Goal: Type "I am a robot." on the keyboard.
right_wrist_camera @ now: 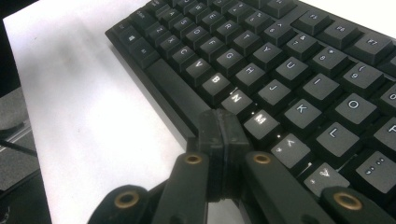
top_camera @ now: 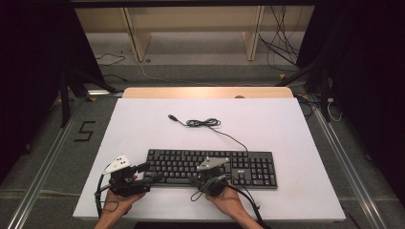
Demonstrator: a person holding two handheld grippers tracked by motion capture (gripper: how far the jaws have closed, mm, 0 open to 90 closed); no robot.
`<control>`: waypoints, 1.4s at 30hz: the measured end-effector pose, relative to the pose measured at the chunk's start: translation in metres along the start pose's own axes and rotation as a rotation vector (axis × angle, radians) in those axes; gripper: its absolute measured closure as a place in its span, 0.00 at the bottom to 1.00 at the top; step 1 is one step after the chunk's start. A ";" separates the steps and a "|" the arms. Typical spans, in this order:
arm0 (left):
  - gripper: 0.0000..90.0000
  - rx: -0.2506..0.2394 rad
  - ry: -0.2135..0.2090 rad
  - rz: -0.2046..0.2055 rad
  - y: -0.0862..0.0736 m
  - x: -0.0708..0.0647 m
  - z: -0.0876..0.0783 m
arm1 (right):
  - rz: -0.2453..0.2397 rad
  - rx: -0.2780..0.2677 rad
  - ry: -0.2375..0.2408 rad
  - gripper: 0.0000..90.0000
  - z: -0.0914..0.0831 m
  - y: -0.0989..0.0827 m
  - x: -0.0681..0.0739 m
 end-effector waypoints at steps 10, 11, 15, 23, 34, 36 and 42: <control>0.29 0.011 0.007 0.002 0.000 0.002 0.005 | 0.033 -0.014 0.037 0.93 -0.003 0.001 0.000; 0.29 0.012 0.008 -0.001 0.000 0.002 0.006 | 0.028 -0.021 0.041 0.92 -0.003 0.002 0.000; 0.30 0.016 0.012 -0.002 0.001 0.003 0.009 | 0.038 -0.034 0.040 0.86 -0.008 0.004 -0.001; 0.39 0.036 0.026 -0.008 0.003 0.004 0.019 | 0.049 -0.082 0.052 0.73 -0.021 0.008 -0.006; 0.73 0.099 0.056 0.029 0.009 0.004 0.040 | 0.073 -0.132 0.059 0.56 -0.036 0.012 -0.014; 0.78 0.105 0.055 0.035 0.010 0.004 0.044 | 0.075 -0.141 0.057 0.56 -0.039 0.013 -0.016; 0.93 0.130 0.063 0.053 0.013 0.005 0.054 | 0.070 -0.160 0.058 0.53 -0.044 0.013 -0.017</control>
Point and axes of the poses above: each handheld gripper's, and its own axes: z roughly forward along the jaws, y roughly out of its top, x roughly to its left, the point moved 6 cm from there along z, roughly forward along the jaws, and after that the axes turned 2 degrees about y, right-handed, at the moved point
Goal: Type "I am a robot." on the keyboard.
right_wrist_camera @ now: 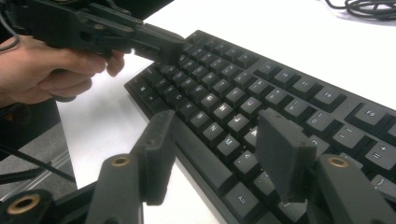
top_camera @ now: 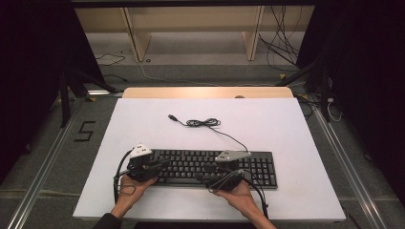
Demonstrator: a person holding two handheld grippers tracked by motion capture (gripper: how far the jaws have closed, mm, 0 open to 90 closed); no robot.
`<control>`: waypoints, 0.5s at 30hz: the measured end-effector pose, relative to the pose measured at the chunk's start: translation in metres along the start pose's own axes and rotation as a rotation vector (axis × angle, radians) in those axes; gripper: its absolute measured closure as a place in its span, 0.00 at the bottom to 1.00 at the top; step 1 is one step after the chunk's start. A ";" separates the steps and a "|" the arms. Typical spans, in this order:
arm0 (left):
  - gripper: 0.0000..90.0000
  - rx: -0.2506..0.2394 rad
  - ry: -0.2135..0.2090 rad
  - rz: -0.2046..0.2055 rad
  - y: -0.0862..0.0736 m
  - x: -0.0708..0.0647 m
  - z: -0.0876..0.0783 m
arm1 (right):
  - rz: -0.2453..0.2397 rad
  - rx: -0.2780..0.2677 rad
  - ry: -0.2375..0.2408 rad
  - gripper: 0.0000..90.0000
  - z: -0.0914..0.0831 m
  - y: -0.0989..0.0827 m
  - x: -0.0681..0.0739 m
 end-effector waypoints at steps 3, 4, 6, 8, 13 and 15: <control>0.97 0.012 -0.001 0.002 0.003 -0.001 0.007 | -0.004 -0.002 -0.003 0.50 -0.002 0.000 0.000; 0.98 0.015 -0.001 0.005 0.003 -0.002 0.009 | -0.006 -0.004 -0.005 0.49 -0.003 0.000 0.000; 0.99 0.031 -0.001 0.014 0.004 -0.002 0.013 | -0.007 -0.005 -0.009 0.47 -0.004 0.000 0.001; 0.99 0.044 0.000 0.011 0.004 -0.001 0.017 | -0.011 -0.011 -0.009 0.47 -0.005 -0.001 0.001; 0.99 0.064 0.002 0.010 0.004 0.000 0.023 | -0.010 -0.016 -0.011 0.45 -0.006 -0.001 0.001; 0.99 0.076 0.007 0.020 0.004 -0.001 0.025 | -0.014 -0.017 -0.011 0.45 -0.007 -0.001 0.001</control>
Point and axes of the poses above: each handheld gripper's, and its own axes: z roughly forward along the jaws, y roughly out of its top, x roughly to its left, the point moved 6 cm from there along z, roughly forward along the jaws, and after that the axes turned 2 degrees about y, right-handed, at the moved point
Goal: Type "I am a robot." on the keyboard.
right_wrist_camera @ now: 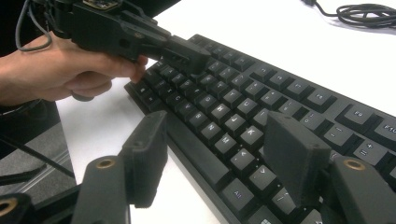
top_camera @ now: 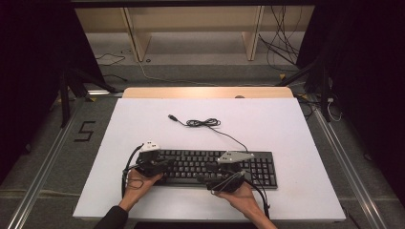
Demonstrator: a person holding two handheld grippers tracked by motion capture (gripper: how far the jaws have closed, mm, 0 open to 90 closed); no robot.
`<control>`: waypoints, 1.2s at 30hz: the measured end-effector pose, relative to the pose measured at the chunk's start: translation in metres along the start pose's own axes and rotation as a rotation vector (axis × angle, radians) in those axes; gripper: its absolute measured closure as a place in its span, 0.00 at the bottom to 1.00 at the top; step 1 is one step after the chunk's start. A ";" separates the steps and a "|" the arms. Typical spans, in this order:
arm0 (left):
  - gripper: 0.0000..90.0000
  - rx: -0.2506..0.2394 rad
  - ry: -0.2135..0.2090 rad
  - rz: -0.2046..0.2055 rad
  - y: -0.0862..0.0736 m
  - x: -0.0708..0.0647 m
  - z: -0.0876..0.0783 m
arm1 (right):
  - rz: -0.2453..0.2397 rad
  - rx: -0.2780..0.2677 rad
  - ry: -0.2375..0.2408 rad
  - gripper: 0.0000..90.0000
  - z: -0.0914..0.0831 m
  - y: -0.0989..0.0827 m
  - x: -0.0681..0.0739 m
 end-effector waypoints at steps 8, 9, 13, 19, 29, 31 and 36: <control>0.99 0.017 0.016 0.001 -0.001 0.003 0.006 | -0.001 -0.002 -0.001 0.46 -0.001 0.000 0.000; 0.99 0.019 0.015 0.001 -0.001 0.003 0.006 | 0.000 -0.002 -0.001 0.46 -0.001 0.000 0.000; 0.99 0.026 0.015 -0.002 -0.002 0.004 0.008 | 0.001 -0.002 -0.001 0.45 -0.001 0.000 0.000; 0.99 0.039 0.020 0.010 -0.004 0.004 0.010 | -0.002 0.000 -0.002 0.45 -0.001 0.000 0.000; 0.99 0.049 0.016 0.007 -0.005 0.002 0.011 | 0.001 -0.006 -0.011 0.44 -0.002 0.000 -0.001; 0.99 0.040 0.017 0.009 -0.005 0.002 0.010 | 0.001 -0.007 -0.010 0.44 -0.002 0.001 -0.001; 0.97 0.018 0.013 -0.004 -0.002 0.003 0.006 | 0.003 -0.008 -0.014 0.44 -0.003 0.001 -0.002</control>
Point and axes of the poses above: each handheld gripper's, and its own axes: z roughly forward along the jaws, y roughly out of its top, x roughly to its left, the point moved 6 cm from there along z, roughly forward along the jaws, and after that the axes turned 2 degrees about y, right-handed, at the moved point
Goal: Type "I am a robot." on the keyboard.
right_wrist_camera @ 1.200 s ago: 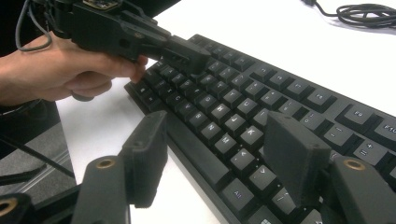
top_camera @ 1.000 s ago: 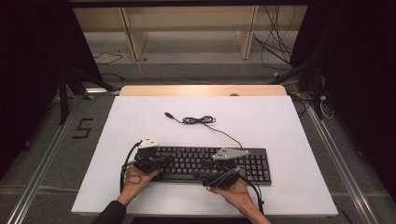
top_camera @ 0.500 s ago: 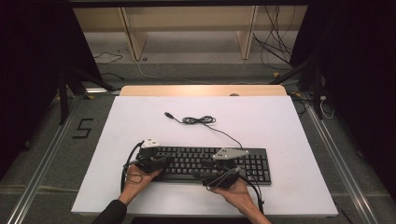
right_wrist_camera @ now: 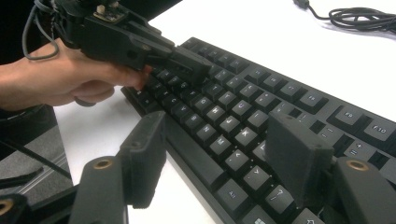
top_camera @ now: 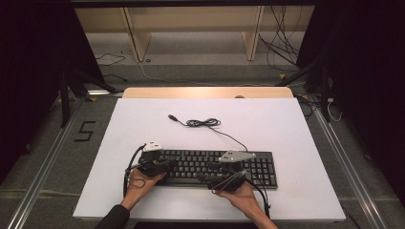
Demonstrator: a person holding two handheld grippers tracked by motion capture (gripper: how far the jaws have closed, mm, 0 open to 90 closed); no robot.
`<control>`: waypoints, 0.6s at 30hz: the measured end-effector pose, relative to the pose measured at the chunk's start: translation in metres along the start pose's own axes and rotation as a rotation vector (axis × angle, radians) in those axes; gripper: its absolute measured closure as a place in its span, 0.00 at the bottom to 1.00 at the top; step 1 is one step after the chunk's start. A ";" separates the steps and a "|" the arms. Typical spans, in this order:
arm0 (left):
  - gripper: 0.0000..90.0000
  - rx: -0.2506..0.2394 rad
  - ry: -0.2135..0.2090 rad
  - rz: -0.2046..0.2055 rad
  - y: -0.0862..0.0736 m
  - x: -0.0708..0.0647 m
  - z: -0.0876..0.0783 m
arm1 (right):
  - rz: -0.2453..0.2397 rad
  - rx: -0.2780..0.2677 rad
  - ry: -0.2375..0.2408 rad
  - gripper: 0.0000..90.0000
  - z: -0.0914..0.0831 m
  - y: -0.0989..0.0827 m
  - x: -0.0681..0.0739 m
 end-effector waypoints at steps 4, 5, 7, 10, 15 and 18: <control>0.93 -0.027 -0.008 -0.012 0.002 0.001 -0.005 | 0.002 -0.001 -0.004 0.44 0.000 0.001 -0.001; 0.92 -0.031 -0.011 -0.019 0.003 0.000 -0.006 | -0.001 -0.003 -0.005 0.44 0.000 0.001 -0.001; 0.89 -0.041 -0.015 -0.019 0.003 0.000 -0.009 | -0.001 -0.003 -0.007 0.44 0.001 0.001 -0.001; 0.85 -0.056 -0.033 -0.024 0.004 0.000 -0.014 | 0.004 0.002 -0.012 0.44 0.002 0.002 -0.002; 0.70 -0.070 -0.062 -0.041 0.003 -0.002 -0.019 | 0.005 0.008 -0.023 0.45 0.004 0.003 -0.006; 0.64 -0.075 -0.072 -0.046 0.002 -0.004 -0.023 | 0.006 0.010 -0.030 0.47 0.005 0.003 -0.009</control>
Point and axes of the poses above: each handheld gripper's, and its own axes: z roughly forward along the jaws, y roughly out of its top, x roughly to its left, the point moved 6 cm from there along z, roughly forward along the jaws, and after that the axes turned 2 degrees about y, right-handed, at the moved point
